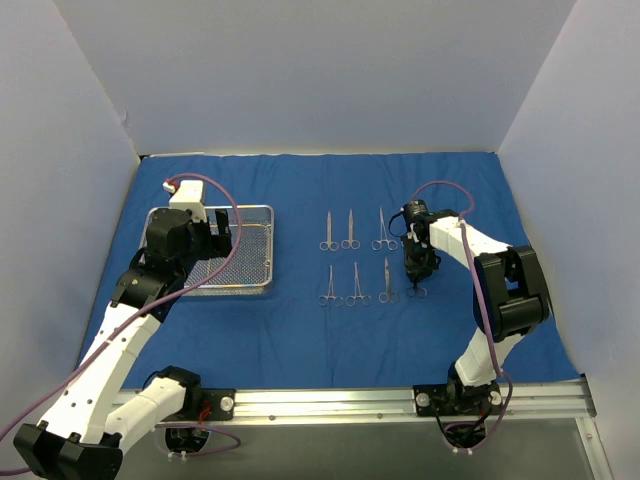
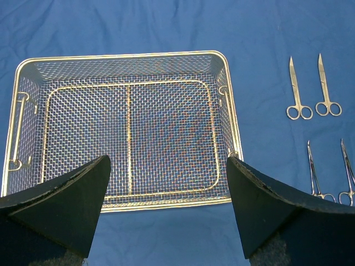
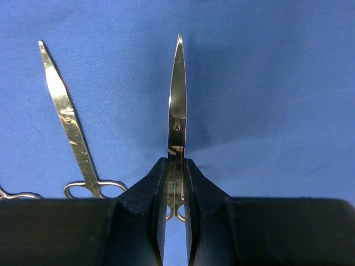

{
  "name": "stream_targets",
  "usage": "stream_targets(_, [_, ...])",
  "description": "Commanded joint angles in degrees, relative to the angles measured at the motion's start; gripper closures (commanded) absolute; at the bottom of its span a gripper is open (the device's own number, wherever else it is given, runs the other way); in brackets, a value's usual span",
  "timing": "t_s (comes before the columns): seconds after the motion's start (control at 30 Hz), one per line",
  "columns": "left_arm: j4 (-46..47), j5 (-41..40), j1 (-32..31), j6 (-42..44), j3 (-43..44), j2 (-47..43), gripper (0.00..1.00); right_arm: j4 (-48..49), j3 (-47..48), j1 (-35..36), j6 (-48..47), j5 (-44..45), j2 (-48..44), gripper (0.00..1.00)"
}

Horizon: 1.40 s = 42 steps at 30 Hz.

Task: Open and lay out the surgical kit
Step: Place the medical item in the surgical kit.

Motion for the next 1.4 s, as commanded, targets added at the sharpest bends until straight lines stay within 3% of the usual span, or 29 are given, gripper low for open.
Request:
stream_targets(0.0, [-0.2,-0.9,0.0,0.9,-0.2,0.0,0.06,-4.1,2.1,-0.4,-0.2,0.9,0.8,1.0])
stream_targets(0.3, [-0.3,-1.0,0.0,0.9,-0.2,0.5,0.06,-5.0,3.4,0.5,-2.2,6.7,2.4,0.97])
stream_targets(0.7, [-0.2,-0.3,0.4,0.8,-0.2,1.2,0.06,1.2,0.3,0.7,-1.3,-0.2,0.8,1.0])
stream_targets(1.37, [-0.1,0.2,0.5,0.9,-0.2,1.4,0.06,-1.3,0.9,1.1,-0.2,-0.6,2.4,0.97])
